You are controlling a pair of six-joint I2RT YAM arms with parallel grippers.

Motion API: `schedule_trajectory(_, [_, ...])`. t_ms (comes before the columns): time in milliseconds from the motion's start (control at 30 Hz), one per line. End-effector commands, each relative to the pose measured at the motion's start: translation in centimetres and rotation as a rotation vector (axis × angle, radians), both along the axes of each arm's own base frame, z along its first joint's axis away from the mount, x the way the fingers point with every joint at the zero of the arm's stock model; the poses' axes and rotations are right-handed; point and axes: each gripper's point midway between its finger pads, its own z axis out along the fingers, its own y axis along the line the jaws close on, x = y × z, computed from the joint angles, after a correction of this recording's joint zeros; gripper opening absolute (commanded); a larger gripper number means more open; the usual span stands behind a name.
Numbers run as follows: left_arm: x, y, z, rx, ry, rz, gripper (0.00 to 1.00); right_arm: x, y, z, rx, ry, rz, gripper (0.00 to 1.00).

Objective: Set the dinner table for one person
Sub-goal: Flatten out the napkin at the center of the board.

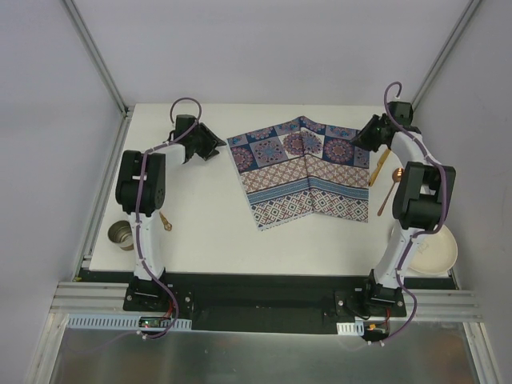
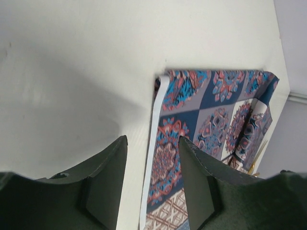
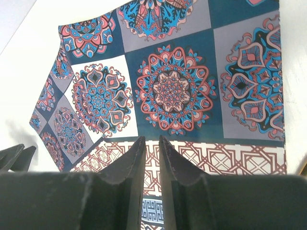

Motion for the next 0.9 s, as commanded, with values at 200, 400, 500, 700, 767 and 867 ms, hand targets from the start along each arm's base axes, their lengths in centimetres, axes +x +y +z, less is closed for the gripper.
schedule_trajectory(200, [4.7,1.0,-0.9,0.086,-0.068,-0.013,0.47,-0.7,0.2,4.5,0.050,-0.114,-0.012,0.20])
schedule_trajectory(400, [6.0,0.4,-1.1,0.058,-0.073,-0.022,0.47,-1.6,0.5,4.6,0.067,-0.116,-0.019,0.19])
schedule_trajectory(500, [6.0,-0.8,-1.1,0.052,-0.077,-0.042,0.47,-1.8,0.4,4.8,0.072,-0.121,-0.023,0.19])
schedule_trajectory(700, [5.3,-2.9,-1.4,0.048,-0.072,-0.079,0.46,-1.5,0.3,5.1,0.083,-0.129,-0.030,0.19])
schedule_trajectory(767, [5.0,-3.7,-1.5,0.026,-0.060,-0.090,0.46,-1.4,0.2,5.0,0.085,-0.131,-0.034,0.19])
schedule_trajectory(867, [4.6,-4.4,-1.3,0.022,-0.059,-0.102,0.45,-1.3,0.2,4.6,0.088,-0.123,-0.034,0.19])
